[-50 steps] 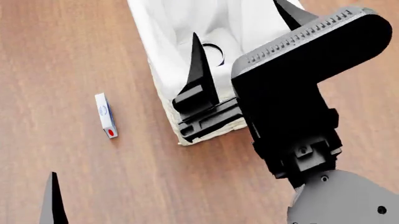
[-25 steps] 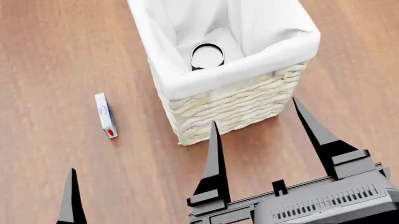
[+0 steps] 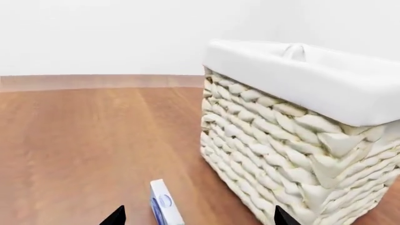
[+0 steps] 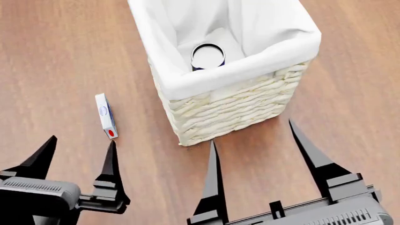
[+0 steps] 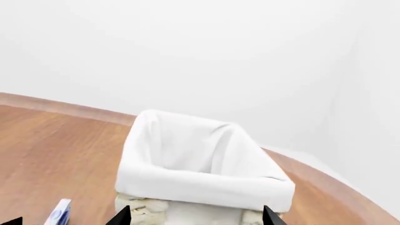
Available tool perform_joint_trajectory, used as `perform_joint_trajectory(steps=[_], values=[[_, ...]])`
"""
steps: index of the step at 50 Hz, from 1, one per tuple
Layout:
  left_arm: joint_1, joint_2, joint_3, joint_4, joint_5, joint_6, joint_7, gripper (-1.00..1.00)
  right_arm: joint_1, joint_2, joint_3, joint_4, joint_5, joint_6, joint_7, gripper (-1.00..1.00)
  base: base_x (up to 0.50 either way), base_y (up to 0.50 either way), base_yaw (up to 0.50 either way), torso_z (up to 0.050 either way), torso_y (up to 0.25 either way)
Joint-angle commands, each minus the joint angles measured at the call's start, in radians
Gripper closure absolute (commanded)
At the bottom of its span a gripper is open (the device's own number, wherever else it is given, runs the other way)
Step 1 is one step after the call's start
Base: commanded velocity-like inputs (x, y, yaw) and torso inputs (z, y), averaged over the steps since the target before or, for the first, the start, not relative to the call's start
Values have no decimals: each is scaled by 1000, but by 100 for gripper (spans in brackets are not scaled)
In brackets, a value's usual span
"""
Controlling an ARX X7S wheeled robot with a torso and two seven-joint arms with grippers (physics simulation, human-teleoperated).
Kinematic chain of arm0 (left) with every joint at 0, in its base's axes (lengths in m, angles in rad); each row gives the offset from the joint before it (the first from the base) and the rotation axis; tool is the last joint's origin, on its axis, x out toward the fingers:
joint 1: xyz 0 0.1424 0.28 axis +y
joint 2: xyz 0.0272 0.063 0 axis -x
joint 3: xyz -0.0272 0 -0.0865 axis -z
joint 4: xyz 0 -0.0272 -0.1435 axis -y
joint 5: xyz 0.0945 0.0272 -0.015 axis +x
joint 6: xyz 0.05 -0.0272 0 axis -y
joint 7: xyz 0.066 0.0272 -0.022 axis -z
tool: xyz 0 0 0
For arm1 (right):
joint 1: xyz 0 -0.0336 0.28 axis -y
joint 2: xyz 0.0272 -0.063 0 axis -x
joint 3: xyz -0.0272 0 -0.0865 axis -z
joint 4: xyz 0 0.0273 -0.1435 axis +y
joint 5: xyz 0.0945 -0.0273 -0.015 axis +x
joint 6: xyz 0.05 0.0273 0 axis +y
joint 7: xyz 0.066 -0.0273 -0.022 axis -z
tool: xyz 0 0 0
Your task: Pick up the alphabet soup and the cream cheese box, and put them in the basket.
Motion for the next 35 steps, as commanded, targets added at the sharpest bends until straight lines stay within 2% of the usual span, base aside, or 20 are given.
perform_joint_trajectory(steps=[1, 18, 35], values=[[-125, 53, 1, -151, -63, -25, 56, -100, -19, 0, -5, 4, -11, -12, 5, -100, 0, 0, 0, 0, 0], [-246, 96, -27, -302, -109, -45, 74, -100, -25, 7, -2, -10, -7, -6, 12, -100, 0, 0, 0, 0, 0], [-329, 142, -18, -532, -54, 40, 83, -100, -39, 7, -4, -9, -8, -10, 15, -100, 0, 0, 0, 0, 0]])
